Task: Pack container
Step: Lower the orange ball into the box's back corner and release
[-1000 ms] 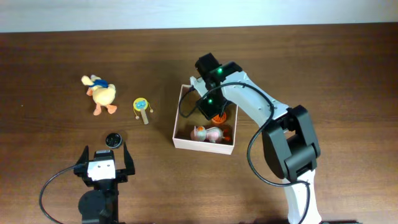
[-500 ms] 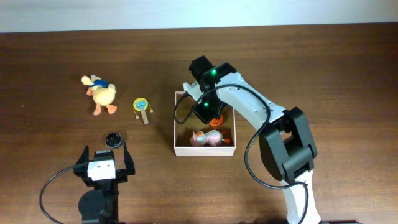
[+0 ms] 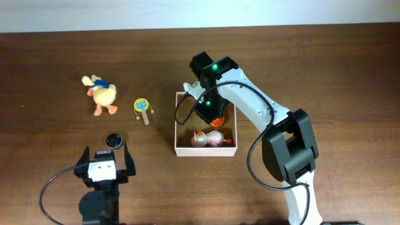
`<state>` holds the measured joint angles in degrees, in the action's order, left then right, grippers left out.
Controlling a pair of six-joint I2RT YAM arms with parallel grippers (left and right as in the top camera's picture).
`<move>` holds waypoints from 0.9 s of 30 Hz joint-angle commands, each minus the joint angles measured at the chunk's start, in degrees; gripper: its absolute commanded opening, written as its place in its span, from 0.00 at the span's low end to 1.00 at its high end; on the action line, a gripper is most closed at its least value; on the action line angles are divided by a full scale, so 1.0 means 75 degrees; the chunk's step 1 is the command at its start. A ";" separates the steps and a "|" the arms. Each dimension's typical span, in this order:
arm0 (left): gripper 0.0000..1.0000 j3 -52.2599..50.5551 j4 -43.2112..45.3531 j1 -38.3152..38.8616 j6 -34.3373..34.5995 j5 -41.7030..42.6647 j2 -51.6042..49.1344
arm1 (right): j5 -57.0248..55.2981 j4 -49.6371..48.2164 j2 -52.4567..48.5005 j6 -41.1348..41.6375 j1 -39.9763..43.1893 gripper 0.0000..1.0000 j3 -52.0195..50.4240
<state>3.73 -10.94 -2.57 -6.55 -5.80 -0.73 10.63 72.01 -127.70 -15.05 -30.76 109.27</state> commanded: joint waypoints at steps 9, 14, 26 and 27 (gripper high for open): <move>0.99 -0.0061 0.0026 0.0044 0.0041 0.0058 0.0052 | 0.0411 0.0265 -0.0038 -0.0475 -0.0114 0.04 0.0160; 0.99 -0.0061 0.0026 0.0044 0.0041 0.0061 0.0052 | 0.0586 0.0204 -0.0038 -0.0804 -0.0114 0.04 0.0085; 0.99 -0.0061 0.0026 0.0044 0.0041 0.0061 0.0052 | 0.0583 -0.0699 -0.0038 -0.2177 -0.0096 0.04 -0.0749; 0.99 -0.0061 0.0026 0.0044 0.0041 0.0058 0.0052 | 0.0554 -0.0734 -0.0038 -0.2174 -0.0096 0.04 -0.0784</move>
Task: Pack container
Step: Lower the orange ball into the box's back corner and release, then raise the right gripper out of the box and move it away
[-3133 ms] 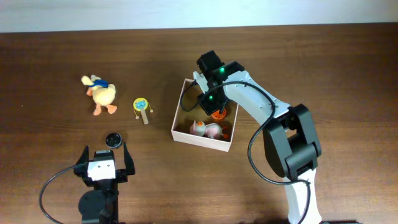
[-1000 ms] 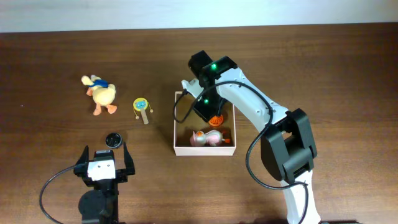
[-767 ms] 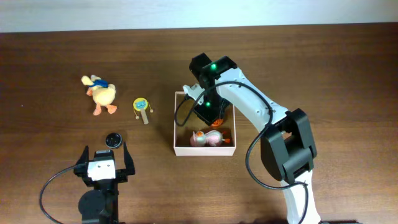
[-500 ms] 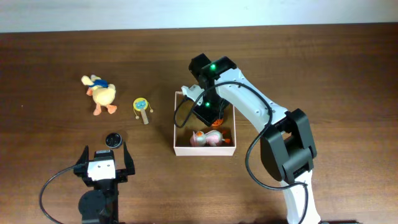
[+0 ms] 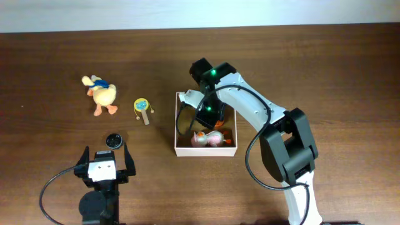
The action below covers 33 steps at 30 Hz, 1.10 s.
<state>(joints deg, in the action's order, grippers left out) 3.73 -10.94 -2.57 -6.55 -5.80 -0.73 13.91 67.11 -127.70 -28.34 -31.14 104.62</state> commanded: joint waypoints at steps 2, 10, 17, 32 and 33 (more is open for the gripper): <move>0.99 -0.0061 0.0026 0.0044 0.0041 0.0058 0.0050 | 0.0117 -0.0099 -0.0038 -0.0399 -0.0047 0.04 -0.0184; 0.99 -0.0061 0.0026 0.0044 0.0041 0.0058 0.0052 | -0.0309 -0.0213 -0.0038 -0.0402 -0.0032 0.04 -0.0195; 0.99 -0.0061 0.0026 0.0044 0.0041 0.0058 0.0052 | -0.0580 -0.0297 -0.0038 -0.0600 0.0020 0.04 -0.0303; 0.99 -0.0061 0.0026 0.0044 0.0041 0.0058 0.0052 | -0.0772 -0.0268 -0.0038 -0.0597 0.0676 0.04 -0.0370; 0.99 -0.0061 0.0026 0.0044 0.0041 0.0058 0.0052 | -0.0769 -0.0268 -0.0038 -0.0597 0.0676 0.04 -0.0370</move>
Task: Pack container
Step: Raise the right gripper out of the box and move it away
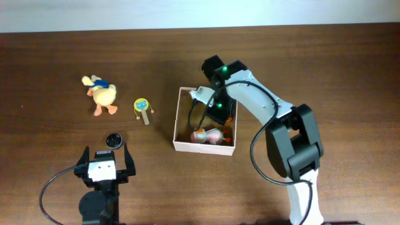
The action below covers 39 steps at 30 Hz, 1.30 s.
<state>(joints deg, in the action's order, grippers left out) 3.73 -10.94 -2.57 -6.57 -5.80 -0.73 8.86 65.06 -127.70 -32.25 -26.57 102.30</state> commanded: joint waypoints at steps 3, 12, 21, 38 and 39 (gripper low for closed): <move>0.99 -0.0061 0.0026 0.0044 0.0044 0.0058 0.0052 | -0.0035 -0.0003 -0.0038 -0.0073 0.0003 0.04 -0.0061; 0.99 -0.0061 0.0026 0.0044 0.0044 0.0058 0.0052 | -0.0009 -0.0114 -0.0038 -0.0070 -0.0353 0.04 0.0251; 0.99 -0.0061 0.0026 0.0044 0.0044 0.0058 0.0052 | -0.0006 0.0460 -0.0038 0.0023 -0.0609 0.04 0.1644; 0.99 -0.0061 0.0026 0.0044 0.0044 0.0058 0.0052 | 0.1422 0.0096 -0.0038 0.1236 -0.0906 0.04 0.3512; 0.99 -0.0061 0.0026 0.0044 0.0044 0.0058 0.0052 | 0.1422 0.0012 -0.0038 0.1233 -0.0979 0.04 0.3512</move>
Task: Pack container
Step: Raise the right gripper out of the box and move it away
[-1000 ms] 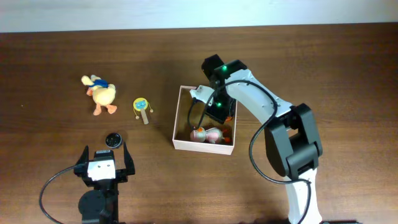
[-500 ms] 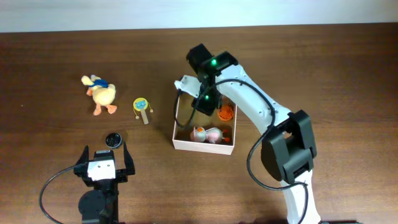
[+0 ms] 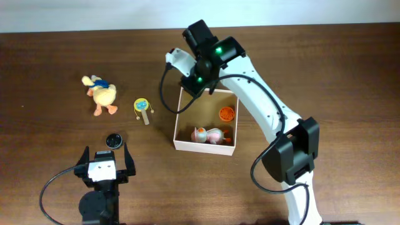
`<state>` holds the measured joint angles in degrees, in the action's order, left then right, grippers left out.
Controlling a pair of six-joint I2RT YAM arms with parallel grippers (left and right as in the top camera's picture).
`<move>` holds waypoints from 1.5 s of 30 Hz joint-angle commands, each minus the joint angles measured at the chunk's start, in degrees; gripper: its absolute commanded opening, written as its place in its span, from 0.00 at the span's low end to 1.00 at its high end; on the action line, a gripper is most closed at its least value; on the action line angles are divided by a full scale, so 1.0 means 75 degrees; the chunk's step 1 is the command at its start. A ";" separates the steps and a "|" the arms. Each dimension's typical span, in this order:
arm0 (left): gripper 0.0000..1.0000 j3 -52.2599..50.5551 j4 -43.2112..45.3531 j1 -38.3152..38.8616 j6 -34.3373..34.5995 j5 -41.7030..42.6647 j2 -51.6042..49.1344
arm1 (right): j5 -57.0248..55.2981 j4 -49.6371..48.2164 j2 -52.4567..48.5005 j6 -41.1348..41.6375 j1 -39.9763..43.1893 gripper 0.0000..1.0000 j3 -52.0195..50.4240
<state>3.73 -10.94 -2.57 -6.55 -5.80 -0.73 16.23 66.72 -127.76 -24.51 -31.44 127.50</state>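
Note:
The white box (image 3: 181,119) stands mid-table. Inside lie an orange round toy (image 3: 226,114) at the right and a pink-and-white toy (image 3: 208,134) near the front wall. My right gripper (image 3: 191,84) hangs over the box's back left corner, empty, and its jaws look open. Left of the box lie a yellow paddle toy (image 3: 142,109), a plush duck (image 3: 100,94) and a small black round piece (image 3: 113,140). My left gripper (image 3: 105,153) rests open near the front edge, just below the black piece.
The right arm (image 3: 262,106) reaches from the front right and arches over the box's right side. A black cable loops from its wrist along the box's left edge. The pale wall edge runs along the back of the table.
The orange toy now lies free in the right of the box. My right gripper has left the inside of the box and is higher, at the back left corner.
My right gripper was over the box with the orange toy in it. It was then lower inside the box. By 1.3 s ago the box had shifted and turned slightly. Now the toy lies in the box and the gripper is outside, empty. The left arm never moved.

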 commanded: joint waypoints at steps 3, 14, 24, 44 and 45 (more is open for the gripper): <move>0.99 -0.0061 0.0026 0.0044 0.0041 0.0061 0.0052 | 0.0437 -0.0452 -0.0029 0.0204 -0.0595 0.04 0.0152; 0.99 -0.0061 0.0026 0.0044 0.0041 0.0058 0.0052 | 0.0096 -0.0804 -0.0029 0.0560 -0.0857 0.04 0.0143; 0.99 -0.0061 0.0026 0.0044 0.0041 0.0058 0.0052 | -0.0871 -0.0586 -0.0029 0.0968 -0.0790 0.04 0.0143; 0.99 -0.0061 0.0026 0.0044 0.0041 0.0058 0.0052 | -0.2585 0.0283 -0.0029 0.4004 0.2060 0.04 0.0146; 0.99 -0.0061 0.0026 0.0044 0.0041 0.0061 0.0052 | -0.2707 0.0329 -0.0029 0.4164 0.2229 0.04 0.0143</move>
<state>3.73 -10.94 -2.57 -6.57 -5.80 -0.73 -0.84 68.49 -127.76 1.85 -18.41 127.52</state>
